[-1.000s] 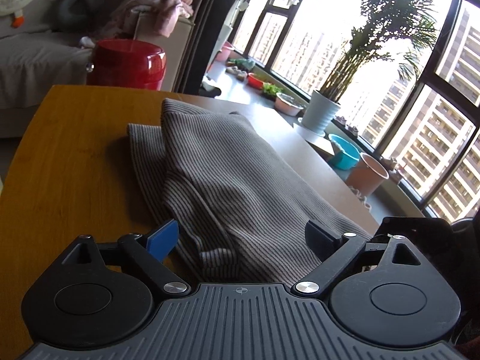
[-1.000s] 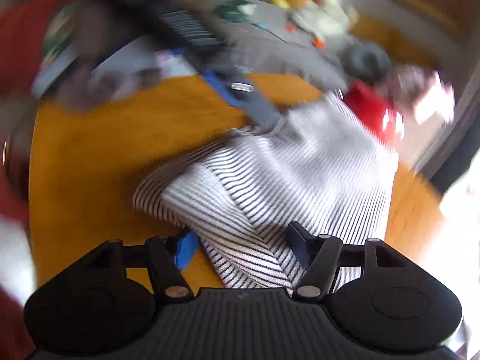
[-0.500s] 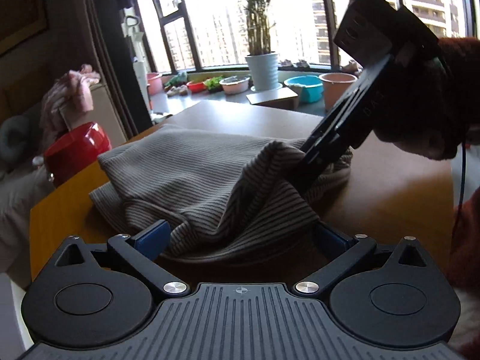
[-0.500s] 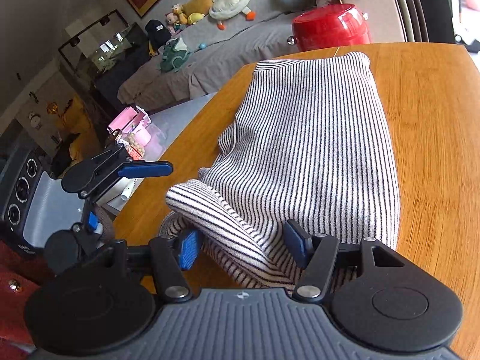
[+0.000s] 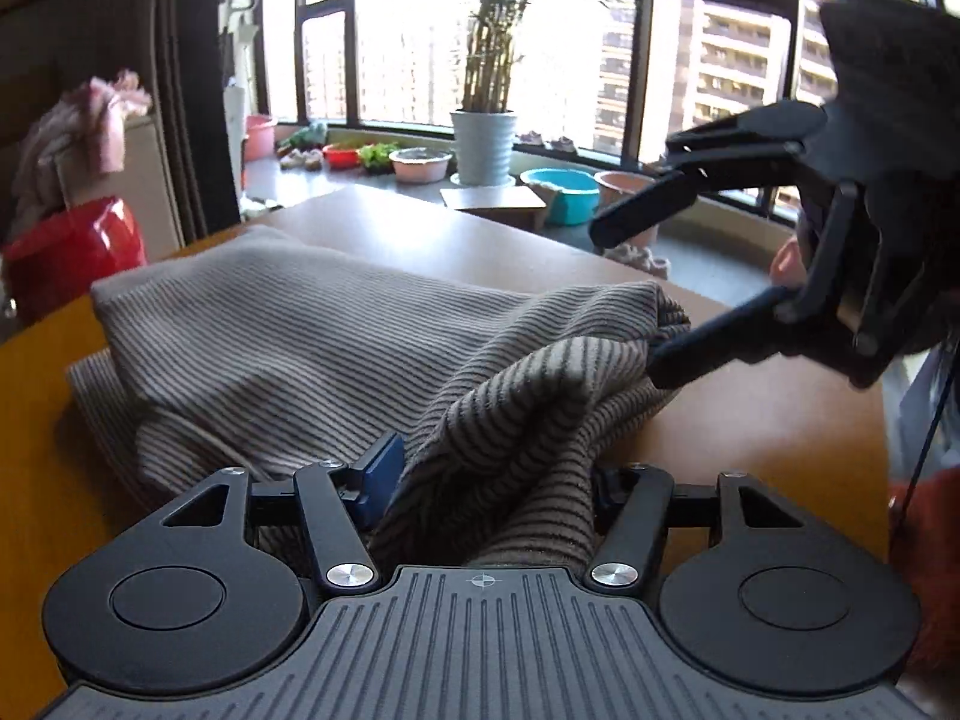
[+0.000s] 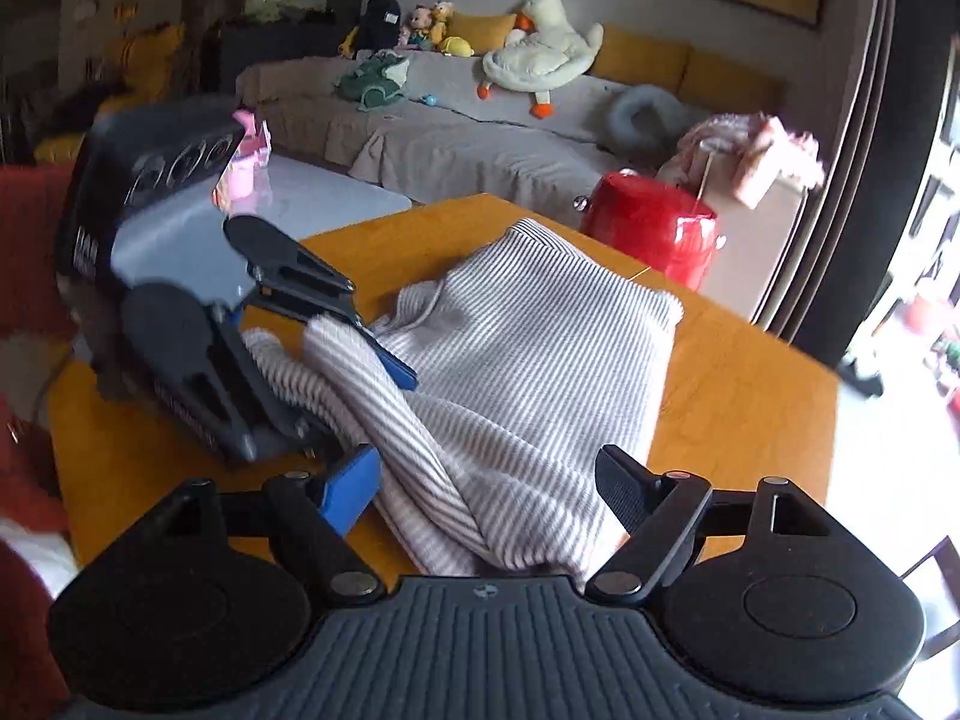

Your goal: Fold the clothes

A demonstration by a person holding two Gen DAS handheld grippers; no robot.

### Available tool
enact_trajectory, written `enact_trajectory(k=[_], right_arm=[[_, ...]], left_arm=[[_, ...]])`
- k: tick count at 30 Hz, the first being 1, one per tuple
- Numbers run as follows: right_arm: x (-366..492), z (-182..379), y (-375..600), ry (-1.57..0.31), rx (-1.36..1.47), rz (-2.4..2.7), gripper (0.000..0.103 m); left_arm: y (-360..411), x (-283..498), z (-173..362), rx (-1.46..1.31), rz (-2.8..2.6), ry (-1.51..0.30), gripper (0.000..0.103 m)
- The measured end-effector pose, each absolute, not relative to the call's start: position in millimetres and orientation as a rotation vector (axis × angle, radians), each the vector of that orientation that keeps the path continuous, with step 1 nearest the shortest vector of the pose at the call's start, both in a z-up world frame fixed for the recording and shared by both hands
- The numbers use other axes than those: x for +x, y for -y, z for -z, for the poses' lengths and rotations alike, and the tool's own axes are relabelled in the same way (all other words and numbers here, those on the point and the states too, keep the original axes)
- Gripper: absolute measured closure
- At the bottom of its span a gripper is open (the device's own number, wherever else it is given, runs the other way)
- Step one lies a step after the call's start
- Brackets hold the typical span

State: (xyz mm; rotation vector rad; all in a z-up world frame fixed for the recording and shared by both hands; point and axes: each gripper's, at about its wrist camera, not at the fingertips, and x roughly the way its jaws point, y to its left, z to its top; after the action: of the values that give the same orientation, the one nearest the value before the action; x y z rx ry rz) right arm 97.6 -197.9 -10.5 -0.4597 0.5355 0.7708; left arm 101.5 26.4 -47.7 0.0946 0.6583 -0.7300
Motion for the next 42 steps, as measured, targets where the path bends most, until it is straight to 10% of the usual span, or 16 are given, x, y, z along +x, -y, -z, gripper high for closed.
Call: enact_trajectory(k=[7, 9, 15, 22, 31, 42], right_arm=[[92.8, 32.0, 172.9, -0.449, -0.634, -0.743, 0.024], [94.2, 34.1, 164.3, -0.450, -0.664, -0.757, 0.053], [95.7, 32.0, 146.9, -0.470, -0.700, -0.794, 0.075], [58.0, -13.5, 151.7, -0.540, -0.614, -0.894, 0.078], [56.2, -96.7, 180.7, -0.483, -0.452, -0.878, 0.078], [236.7, -21.6, 161.3, -0.671, -0.223, -0.923, 0.078]], left_arm=[[-60.0, 125.8, 48.8, -0.162, 0.748, -0.723, 0.039], [-63.3, 121.7, 48.5, -0.170, 0.722, -0.722, 0.038], [-102.7, 89.4, 22.6, -0.169, 0.638, -0.658, 0.018], [-126.9, 116.5, -24.2, -0.268, 0.518, -0.514, 0.032], [-71.8, 173.0, 40.8, -0.183, 0.678, -0.721, 0.044], [-101.7, 173.4, 65.2, -0.238, 0.761, -0.746, 0.046]])
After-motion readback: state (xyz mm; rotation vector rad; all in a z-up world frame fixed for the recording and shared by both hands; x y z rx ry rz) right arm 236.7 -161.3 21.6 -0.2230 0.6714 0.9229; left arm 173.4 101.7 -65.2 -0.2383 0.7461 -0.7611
